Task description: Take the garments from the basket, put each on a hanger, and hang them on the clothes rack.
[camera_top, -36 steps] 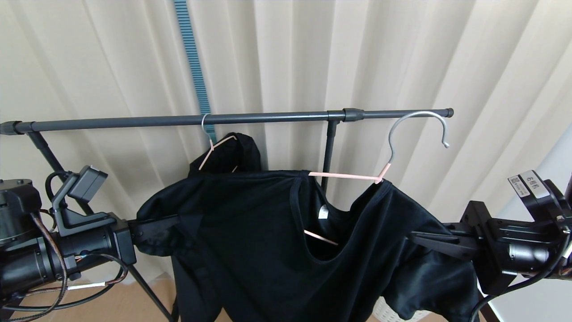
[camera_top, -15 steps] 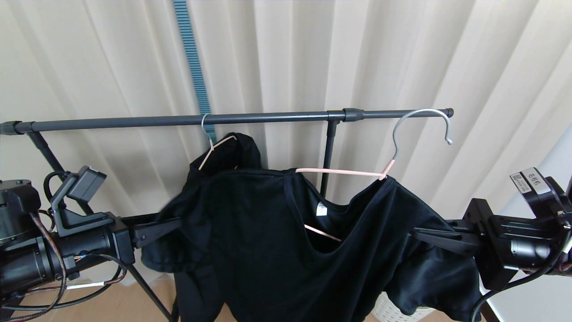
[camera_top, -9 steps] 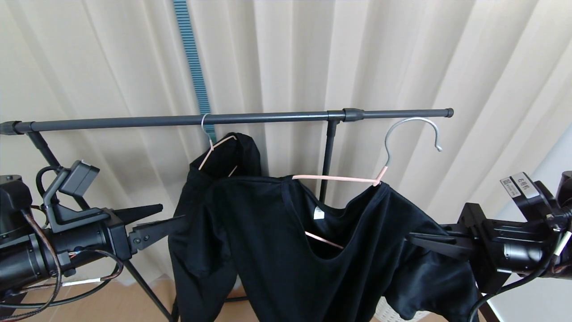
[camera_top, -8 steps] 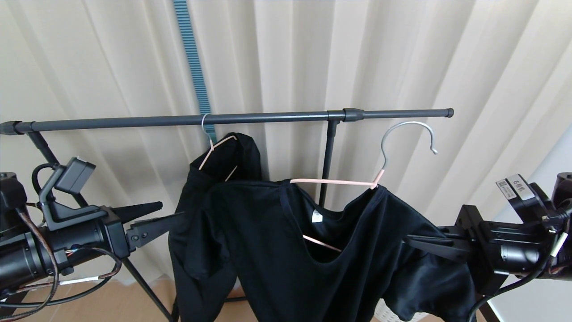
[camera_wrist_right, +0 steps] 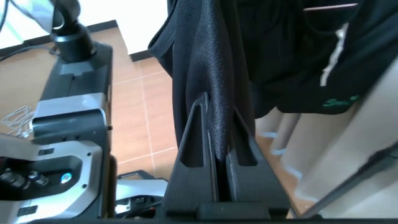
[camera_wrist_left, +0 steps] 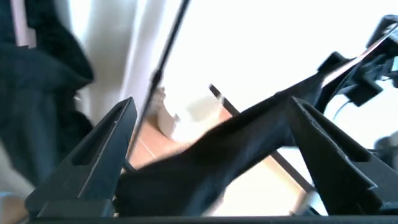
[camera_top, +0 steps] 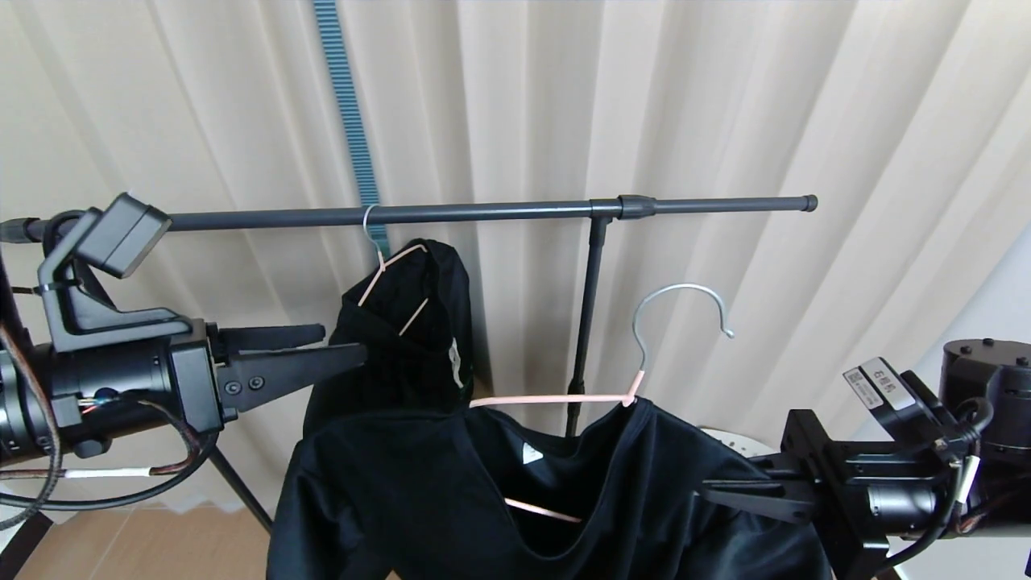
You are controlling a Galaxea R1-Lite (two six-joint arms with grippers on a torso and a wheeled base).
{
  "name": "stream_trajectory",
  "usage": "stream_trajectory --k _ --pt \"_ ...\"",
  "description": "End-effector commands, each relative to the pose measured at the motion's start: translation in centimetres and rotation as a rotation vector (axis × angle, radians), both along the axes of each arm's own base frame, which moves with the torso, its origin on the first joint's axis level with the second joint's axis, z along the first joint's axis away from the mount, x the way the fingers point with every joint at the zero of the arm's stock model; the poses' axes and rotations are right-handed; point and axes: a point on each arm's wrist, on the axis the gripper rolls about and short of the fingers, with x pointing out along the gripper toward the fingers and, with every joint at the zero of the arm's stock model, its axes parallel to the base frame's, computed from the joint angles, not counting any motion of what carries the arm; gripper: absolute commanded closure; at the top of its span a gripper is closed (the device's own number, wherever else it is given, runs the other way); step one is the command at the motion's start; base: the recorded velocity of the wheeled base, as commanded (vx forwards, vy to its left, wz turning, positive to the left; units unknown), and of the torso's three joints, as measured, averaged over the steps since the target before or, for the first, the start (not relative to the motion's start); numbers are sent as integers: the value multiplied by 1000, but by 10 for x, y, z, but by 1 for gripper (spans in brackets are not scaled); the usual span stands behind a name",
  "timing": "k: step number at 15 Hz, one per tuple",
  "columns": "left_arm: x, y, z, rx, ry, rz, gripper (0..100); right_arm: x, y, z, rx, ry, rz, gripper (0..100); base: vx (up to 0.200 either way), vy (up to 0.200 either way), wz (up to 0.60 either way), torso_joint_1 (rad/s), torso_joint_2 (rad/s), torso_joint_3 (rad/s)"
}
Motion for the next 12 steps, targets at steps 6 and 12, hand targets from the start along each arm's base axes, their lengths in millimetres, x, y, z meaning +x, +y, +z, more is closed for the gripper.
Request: stream_trajectory --k 6,12 --pt "-36 -56 16 293 -212 -244 0 -3 13 -9 -15 31 62 100 0 0 0 0 0 0" --pt "-36 -58 -9 386 -266 -373 0 -3 16 -8 -14 24 73 100 0 0 0 0 0 0"
